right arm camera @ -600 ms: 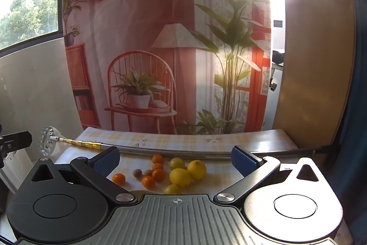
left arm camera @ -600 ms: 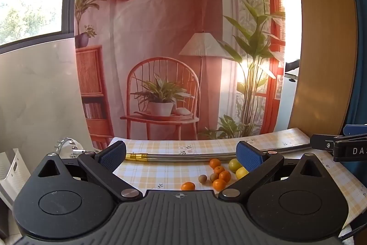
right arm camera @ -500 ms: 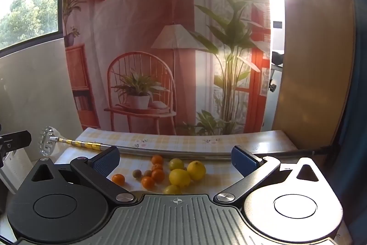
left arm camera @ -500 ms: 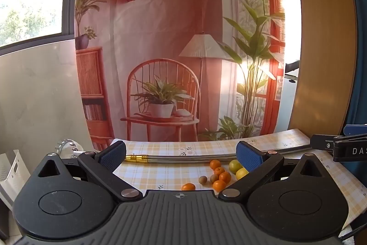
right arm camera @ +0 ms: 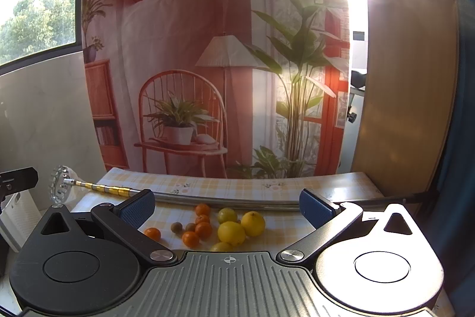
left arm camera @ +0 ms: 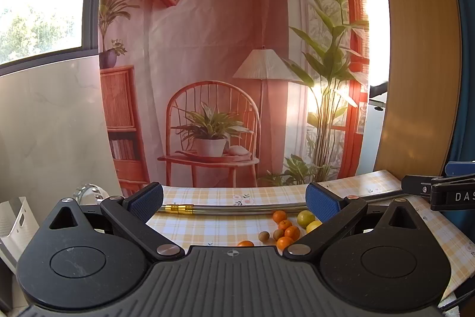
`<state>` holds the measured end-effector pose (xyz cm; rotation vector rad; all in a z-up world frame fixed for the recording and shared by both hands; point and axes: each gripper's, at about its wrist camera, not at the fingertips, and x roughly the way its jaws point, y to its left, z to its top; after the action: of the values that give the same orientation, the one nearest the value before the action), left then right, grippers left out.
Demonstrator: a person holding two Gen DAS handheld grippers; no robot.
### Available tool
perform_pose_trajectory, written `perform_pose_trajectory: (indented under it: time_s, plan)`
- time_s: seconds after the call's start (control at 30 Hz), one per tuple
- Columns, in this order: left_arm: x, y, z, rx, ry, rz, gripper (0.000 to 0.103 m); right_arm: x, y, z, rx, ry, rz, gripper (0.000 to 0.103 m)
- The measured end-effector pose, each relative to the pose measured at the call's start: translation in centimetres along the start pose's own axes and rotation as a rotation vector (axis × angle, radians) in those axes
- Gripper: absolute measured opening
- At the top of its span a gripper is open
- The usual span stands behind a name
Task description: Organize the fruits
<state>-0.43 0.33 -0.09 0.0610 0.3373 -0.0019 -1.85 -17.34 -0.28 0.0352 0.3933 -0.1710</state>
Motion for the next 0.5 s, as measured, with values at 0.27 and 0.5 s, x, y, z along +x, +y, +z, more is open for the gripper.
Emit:
perform_pose_trajectory:
  time_s: [0.27,0.5]
  plan:
    - [-0.09,0.07,0.04,-0.003,-0.002,0.001,0.103,-0.03,0.01,-0.09,-0.001,-0.003,-0.001,0.103]
    - [-0.13,0.13,0.08,-0.004,-0.003,0.001,0.103,-0.04,-0.03,-0.06,-0.001,-0.002,0.000,0.103]
